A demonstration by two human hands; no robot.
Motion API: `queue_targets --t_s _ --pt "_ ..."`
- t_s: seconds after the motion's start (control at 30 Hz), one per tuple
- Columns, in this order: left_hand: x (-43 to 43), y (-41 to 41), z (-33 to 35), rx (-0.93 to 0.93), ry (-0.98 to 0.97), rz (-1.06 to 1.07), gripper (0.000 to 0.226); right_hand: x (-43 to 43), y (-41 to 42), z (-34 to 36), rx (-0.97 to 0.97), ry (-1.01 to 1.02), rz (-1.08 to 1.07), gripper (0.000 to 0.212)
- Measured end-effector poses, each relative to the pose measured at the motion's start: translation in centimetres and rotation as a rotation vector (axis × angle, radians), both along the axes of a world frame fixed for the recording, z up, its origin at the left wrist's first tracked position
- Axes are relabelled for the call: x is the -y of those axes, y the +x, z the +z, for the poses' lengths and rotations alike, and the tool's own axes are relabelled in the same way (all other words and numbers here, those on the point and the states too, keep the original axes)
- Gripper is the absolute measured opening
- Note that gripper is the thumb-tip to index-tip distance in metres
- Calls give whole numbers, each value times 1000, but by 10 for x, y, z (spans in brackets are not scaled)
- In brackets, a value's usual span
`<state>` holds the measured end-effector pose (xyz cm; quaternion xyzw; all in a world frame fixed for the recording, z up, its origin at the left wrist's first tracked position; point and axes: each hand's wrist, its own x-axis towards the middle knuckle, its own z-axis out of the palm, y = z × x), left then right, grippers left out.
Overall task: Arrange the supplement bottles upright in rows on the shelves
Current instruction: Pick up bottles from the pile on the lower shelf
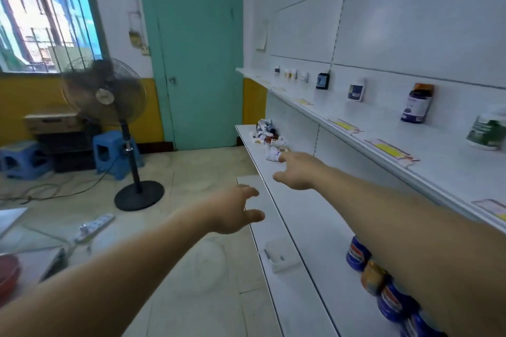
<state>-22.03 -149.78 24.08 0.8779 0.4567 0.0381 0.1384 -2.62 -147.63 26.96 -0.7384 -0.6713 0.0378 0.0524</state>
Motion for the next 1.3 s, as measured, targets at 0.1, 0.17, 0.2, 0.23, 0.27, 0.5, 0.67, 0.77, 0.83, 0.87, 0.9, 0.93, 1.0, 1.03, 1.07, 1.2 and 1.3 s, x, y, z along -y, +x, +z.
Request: queue_targets --t_s 0.1,0.17,0.2,0.23,0.27,0.5,0.67,0.77,0.83,0.87,0.9,0.93,1.0,1.03,1.07,1.2,1.3 --pt "-70 5 -17 2 -9 -35 65 -68 6 -17 -14 -14 -22 64" --pt "-119 6 -27 16 -10 -81 64 -114 7 -27 -26 -13 -42 63" --pt "-145 6 -31 23 -10 -103 64 -137 7 -31 -34 -12 -53 62" --pt "-172 6 -34 30 -13 -121 64 -161 8 -34 -46 -11 -66 61" --pt "-198 5 -35 38 -26 -132 63 -184 8 -36 -60 -13 -81 59" --pt "-362 24 -32 -7 -86 -237 63 -317 30 -45 -115 -21 -217 60" --pt "-470 62 -51 -32 -118 -298 63 -407 68 -69 -166 -43 -287 56" --pt "-534 86 -71 -47 -146 -307 63 -469 94 -90 -194 -61 -314 58" --pt "-577 102 -85 -71 -158 -320 63 -514 112 -105 -221 -63 -338 56" --pt "-596 109 -92 -84 -169 -324 63 -536 120 -112 -244 -64 -356 54" --pt "-616 116 -98 -91 -184 -326 63 -555 127 -118 -266 -68 -373 53" --pt "-634 121 -104 -95 -201 -326 63 -574 134 -125 -283 -82 -387 54" --pt "-670 129 -112 -109 -223 -324 63 -605 142 -137 -311 -121 -412 54" --pt "-689 133 -115 -120 -231 -325 63 -619 146 -144 -323 -136 -417 52" --pt "-708 136 -119 -136 -241 -332 63 -631 150 -151 -335 -147 -422 48" --pt "-785 157 -137 -205 -292 -386 64 -666 162 -184 -355 -172 -515 44" --pt "-839 176 -154 -229 -305 -452 63 -686 168 -212 -388 -222 -654 49"
